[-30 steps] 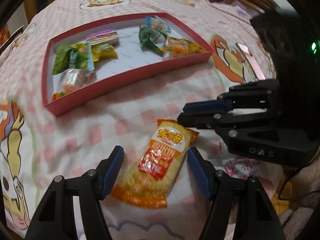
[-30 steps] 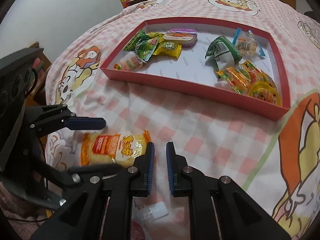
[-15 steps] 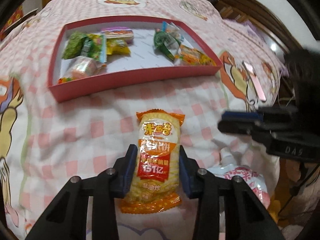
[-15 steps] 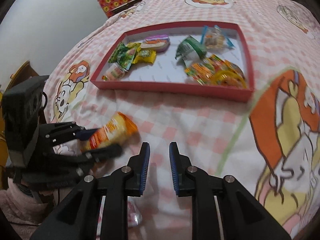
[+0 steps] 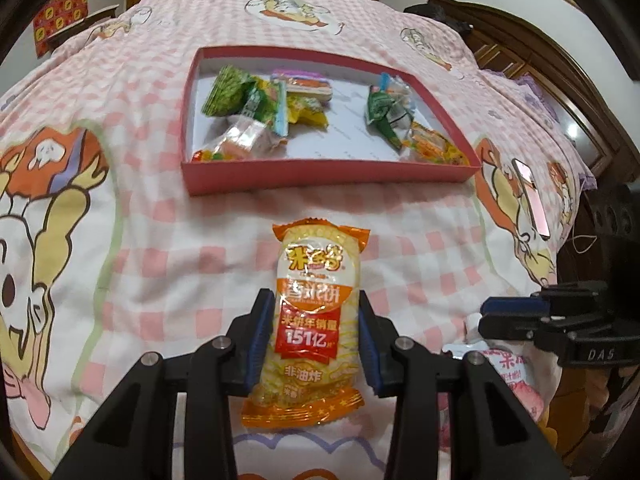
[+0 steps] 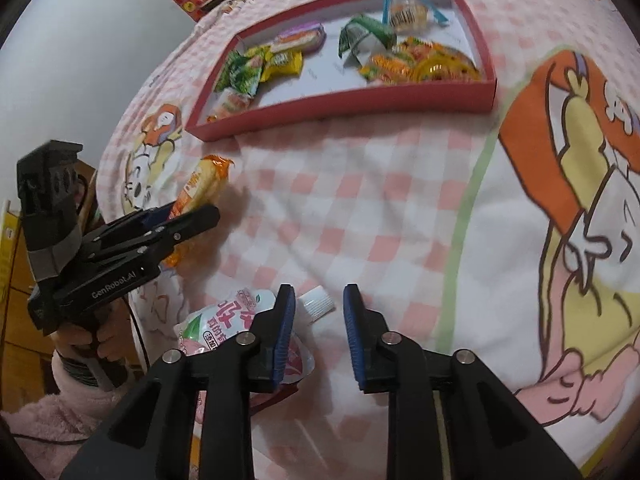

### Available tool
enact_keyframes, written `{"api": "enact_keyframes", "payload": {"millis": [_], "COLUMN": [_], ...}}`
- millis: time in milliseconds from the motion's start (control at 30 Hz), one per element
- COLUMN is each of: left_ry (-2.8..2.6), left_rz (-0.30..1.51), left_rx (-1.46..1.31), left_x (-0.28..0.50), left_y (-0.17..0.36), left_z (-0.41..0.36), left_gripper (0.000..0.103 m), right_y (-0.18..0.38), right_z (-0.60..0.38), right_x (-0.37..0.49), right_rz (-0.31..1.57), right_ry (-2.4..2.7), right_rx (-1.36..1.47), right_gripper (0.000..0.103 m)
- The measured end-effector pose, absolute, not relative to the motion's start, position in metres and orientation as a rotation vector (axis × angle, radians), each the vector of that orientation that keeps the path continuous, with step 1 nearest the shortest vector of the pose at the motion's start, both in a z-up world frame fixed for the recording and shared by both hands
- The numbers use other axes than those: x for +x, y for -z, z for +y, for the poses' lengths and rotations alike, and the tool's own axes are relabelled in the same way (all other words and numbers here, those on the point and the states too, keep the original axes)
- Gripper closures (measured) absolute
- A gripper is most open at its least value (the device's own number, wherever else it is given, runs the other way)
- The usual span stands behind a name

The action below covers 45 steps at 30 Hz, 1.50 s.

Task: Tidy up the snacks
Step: 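Grasp the pink-white juice pouch with the right tool while the left tool holds the cracker bag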

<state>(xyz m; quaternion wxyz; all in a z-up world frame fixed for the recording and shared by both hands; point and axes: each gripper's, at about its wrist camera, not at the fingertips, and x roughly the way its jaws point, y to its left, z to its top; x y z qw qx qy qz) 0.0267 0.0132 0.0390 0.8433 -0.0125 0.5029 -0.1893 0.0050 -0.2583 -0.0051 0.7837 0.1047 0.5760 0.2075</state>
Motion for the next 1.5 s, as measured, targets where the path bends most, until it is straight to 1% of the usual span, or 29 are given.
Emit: {"api": "enact_keyframes", "payload": {"millis": [100,233,400,500,533,567,600,633,767,833,867,900,933,1033,1100,1333,1500], "left_ry": [0.398,0.400,0.396,0.396,0.396,0.396,0.395,0.395,0.397,0.397,0.397,0.397,0.396,0.391,0.378,0.367,0.362], "left_rz": [1.083,1.080,1.087,1.087,1.088,1.088,1.088,1.088,1.089,1.090,1.089,1.086,1.084,1.078,1.078,1.086,1.086], "left_rx": [-0.043,-0.047,-0.056,-0.056,-0.056,-0.055,-0.054,-0.055,-0.064,-0.072,-0.073,-0.073,-0.073,-0.069,-0.072,-0.088,-0.084], "left_x": [0.027,0.025,0.025,0.024,0.024,0.024,0.023,0.024,0.024,0.024,0.024,0.023,0.023,0.021,0.020,0.023,0.023], "left_y": [-0.035,-0.034,-0.032,-0.032,-0.032,-0.032,-0.032,-0.032,-0.032,-0.031,-0.032,-0.032,-0.032,-0.034,-0.035,-0.032,-0.030], "left_z": [0.015,0.015,0.016,0.016,0.016,0.016,0.016,0.016,0.018,0.019,0.020,0.020,0.021,0.024,0.027,0.030,0.027], "left_gripper": [0.062,0.062,0.062,0.062,0.062,0.062,0.062,0.062,0.062,0.062,0.062,0.062,0.062,0.062,0.062,0.062,0.062], "right_y": [0.009,0.017,0.022,0.020,0.019,0.017,0.016,0.015,0.007,0.006,0.005,0.004,0.003,0.003,0.006,0.022,0.025], "right_z": [-0.256,-0.251,-0.240,-0.232,-0.230,-0.229,-0.230,-0.231,-0.234,-0.234,-0.236,-0.239,-0.241,-0.250,-0.249,-0.235,-0.228], "right_x": [0.005,0.011,0.014,0.012,0.011,0.011,0.012,0.013,0.023,0.026,0.026,0.026,0.025,0.019,0.016,0.015,0.015], "right_rz": [1.248,1.278,1.268,1.214,1.200,1.186,1.179,1.170,1.120,1.126,1.134,1.141,1.153,1.199,1.241,1.319,1.294], "right_ry": [-0.448,-0.457,-0.447,-0.432,-0.435,-0.443,-0.445,-0.436,-0.398,-0.398,-0.398,-0.396,-0.393,-0.391,-0.391,-0.425,-0.432], "right_rx": [0.240,0.287,0.251,0.177,0.161,0.158,0.167,0.178,0.167,0.173,0.186,0.196,0.204,0.237,0.235,0.228,0.193], "right_gripper": [0.074,0.070,0.070,0.075,0.080,0.081,0.085,0.094,0.095,0.095,0.095,0.092,0.085,0.073,0.070,0.067,0.068]}}
